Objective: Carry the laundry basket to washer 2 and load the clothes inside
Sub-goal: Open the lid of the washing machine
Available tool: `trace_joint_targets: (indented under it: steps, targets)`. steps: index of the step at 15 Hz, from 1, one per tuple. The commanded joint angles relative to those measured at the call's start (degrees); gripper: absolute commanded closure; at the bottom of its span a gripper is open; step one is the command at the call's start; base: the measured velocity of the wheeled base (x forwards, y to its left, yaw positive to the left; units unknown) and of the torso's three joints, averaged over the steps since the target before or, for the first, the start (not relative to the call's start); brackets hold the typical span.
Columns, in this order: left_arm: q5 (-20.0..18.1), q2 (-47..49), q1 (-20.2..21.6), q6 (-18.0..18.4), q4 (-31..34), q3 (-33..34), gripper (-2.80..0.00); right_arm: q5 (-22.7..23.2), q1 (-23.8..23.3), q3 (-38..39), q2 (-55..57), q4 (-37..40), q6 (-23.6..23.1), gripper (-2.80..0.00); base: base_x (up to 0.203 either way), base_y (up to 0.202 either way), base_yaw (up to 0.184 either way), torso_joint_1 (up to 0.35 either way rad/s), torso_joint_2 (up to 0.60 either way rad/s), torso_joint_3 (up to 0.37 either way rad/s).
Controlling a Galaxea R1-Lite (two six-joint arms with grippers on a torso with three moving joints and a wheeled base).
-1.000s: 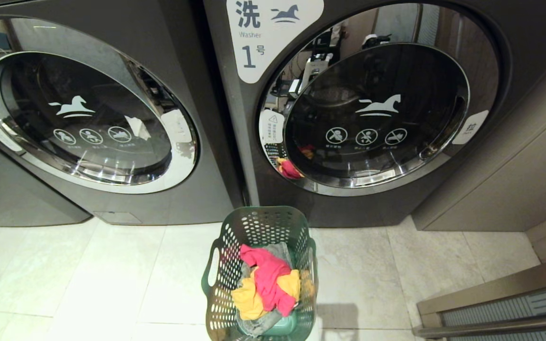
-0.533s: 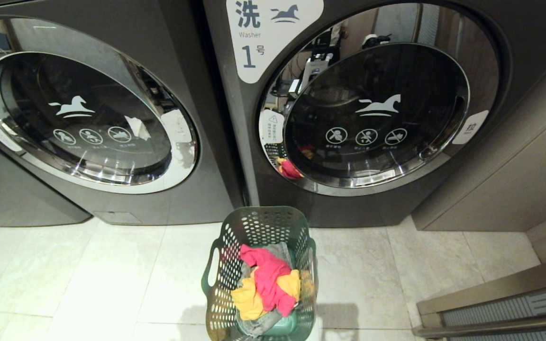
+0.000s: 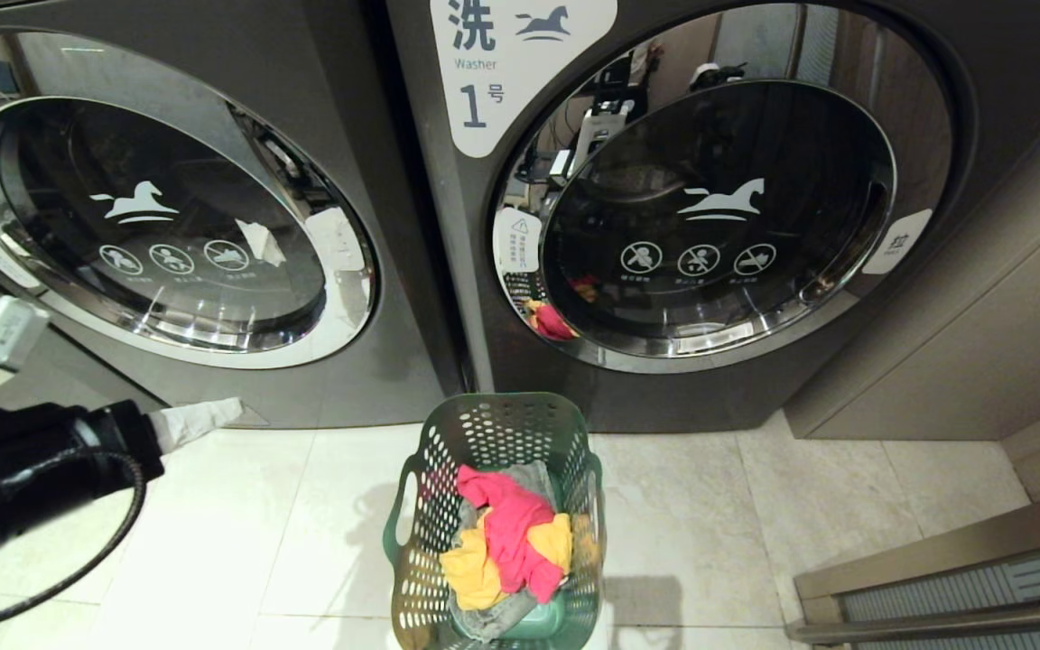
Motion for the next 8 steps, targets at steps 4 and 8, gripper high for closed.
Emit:
trace_joint_targets:
  steps: [4, 8]
  targets:
    - [-1.7, 24.4, 0.5, 1.2, -29.1, -3.8, -2.8, 0.0, 0.0, 0.0, 0.0, -0.1, 1.5, 0.0, 0.0, 0.0, 0.0, 0.0, 0.0, 0.0]
    - [-3.9, 29.0, 2.7, 10.8, -36.5, -8.7, -2.8, 0.0, 0.0, 0.0, 0.0, -0.1, 1.5, 0.0, 0.0, 0.0, 0.0, 0.0, 0.0, 0.0]
